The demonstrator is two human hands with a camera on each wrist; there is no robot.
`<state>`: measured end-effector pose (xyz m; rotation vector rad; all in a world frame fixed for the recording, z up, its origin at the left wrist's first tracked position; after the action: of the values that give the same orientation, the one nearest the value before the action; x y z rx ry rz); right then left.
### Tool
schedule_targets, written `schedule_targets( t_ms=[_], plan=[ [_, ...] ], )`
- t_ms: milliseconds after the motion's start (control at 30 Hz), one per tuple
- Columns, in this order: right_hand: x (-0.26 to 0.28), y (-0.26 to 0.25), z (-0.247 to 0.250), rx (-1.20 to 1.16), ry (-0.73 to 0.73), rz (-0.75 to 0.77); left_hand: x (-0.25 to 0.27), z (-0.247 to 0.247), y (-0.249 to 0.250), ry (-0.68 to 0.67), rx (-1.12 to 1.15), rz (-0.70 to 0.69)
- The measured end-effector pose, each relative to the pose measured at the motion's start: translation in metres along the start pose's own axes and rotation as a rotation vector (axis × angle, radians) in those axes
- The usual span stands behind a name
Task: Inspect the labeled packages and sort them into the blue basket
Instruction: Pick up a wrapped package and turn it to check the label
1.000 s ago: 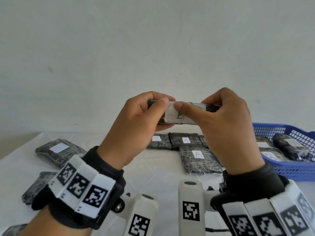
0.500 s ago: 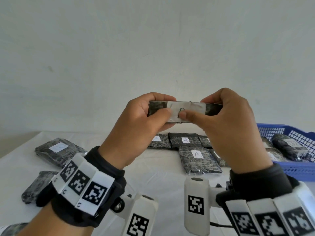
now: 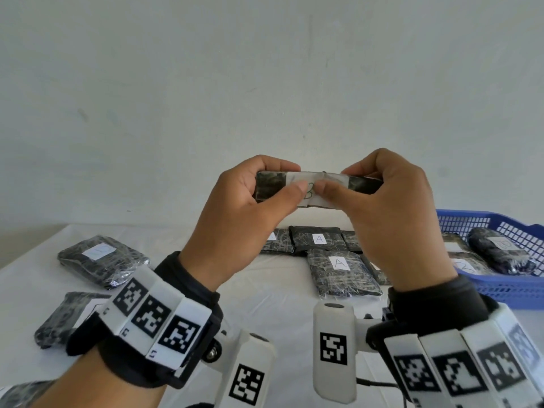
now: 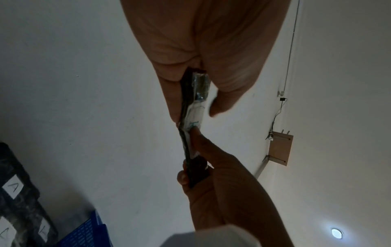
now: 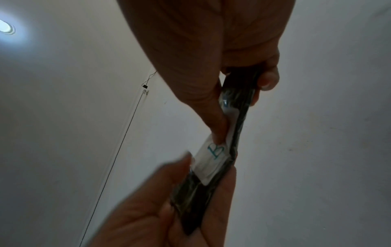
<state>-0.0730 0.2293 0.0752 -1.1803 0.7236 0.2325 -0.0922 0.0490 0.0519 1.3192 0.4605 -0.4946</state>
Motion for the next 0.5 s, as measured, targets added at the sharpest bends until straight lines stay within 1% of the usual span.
schedule_targets(
  t_ms=[100,200,367,500],
  plan=[
    [-0.0006,0.0001,0.0003,-0.046,0.01,0.02,-0.0013,0.0007,-0.0009,0.01,0.042,0.0],
    [-0.003,0.0024,0.003,-0.045,0.038,0.045,-0.0008,-0.002,0.0002,-0.008,0.049,0.006],
    [-0.0073,0.0063,0.0039,-0.045,-0.044,0.027,-0.0042,0.0037,-0.0044,0.049,0.068,0.023],
    [-0.0075,0.0061,0.0073,-0.062,0.021,0.067,-0.0031,0.0009,-0.004,0.014,0.134,0.072]
  ],
)
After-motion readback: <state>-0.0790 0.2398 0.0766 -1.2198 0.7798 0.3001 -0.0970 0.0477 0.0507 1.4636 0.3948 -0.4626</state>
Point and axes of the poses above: each hand's wrist, its own x-axis away from the middle knuckle, its own z-axis out of the back of the hand, y = z × x, the point moved 4 cm from there along -x, towards the middle knuckle, and after that the axes turned 10 degrees about -x, right-handed, at the moved point
